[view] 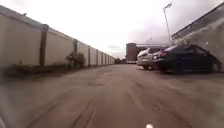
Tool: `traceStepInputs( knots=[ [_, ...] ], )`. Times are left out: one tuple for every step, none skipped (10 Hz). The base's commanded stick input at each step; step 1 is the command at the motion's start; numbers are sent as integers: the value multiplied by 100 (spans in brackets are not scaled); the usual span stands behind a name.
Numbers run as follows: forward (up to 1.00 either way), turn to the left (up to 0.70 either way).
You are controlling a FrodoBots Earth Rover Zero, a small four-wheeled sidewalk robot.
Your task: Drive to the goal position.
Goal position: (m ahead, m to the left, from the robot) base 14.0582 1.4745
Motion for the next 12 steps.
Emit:
traceStepInputs(
  knots=[
    [60,-15],
    [60,-15],
    [60,-15],
    [60,-15],
    [60,-13],
    [60,-8],
    [60,-2],
    [60,0],
    [60,0],
    [60,0],
    [60,0],
    [60,-3]
  ],
)
